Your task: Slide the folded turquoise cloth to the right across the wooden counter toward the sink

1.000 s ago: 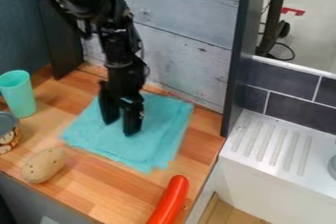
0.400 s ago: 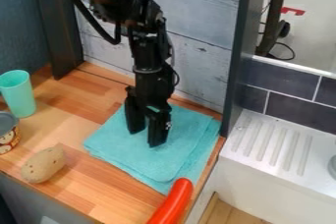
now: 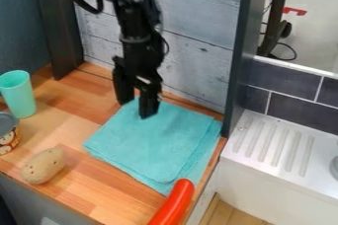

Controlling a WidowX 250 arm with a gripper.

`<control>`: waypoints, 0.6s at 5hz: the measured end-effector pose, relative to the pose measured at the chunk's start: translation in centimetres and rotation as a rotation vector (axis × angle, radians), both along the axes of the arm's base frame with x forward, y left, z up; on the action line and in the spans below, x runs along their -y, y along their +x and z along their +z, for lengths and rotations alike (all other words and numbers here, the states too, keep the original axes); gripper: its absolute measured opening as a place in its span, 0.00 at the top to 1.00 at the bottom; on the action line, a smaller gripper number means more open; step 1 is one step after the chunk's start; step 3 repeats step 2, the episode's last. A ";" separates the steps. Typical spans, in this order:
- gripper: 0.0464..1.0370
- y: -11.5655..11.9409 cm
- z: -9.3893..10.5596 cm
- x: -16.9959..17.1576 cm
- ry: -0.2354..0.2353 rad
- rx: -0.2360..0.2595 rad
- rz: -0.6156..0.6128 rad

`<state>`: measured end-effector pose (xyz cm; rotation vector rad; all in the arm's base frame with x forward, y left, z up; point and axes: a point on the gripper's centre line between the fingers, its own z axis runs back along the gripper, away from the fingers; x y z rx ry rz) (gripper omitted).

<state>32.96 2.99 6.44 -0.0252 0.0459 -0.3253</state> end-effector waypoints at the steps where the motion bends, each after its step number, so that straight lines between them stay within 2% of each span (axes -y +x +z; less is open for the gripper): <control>1: 0.04 -1.3 3.2 -0.2 0.018 0.017 0.014; 2: 0.04 -3.9 5.8 -0.8 0.070 -0.035 0.028; 3: 0.04 -3.9 5.8 -0.8 0.070 -0.035 0.028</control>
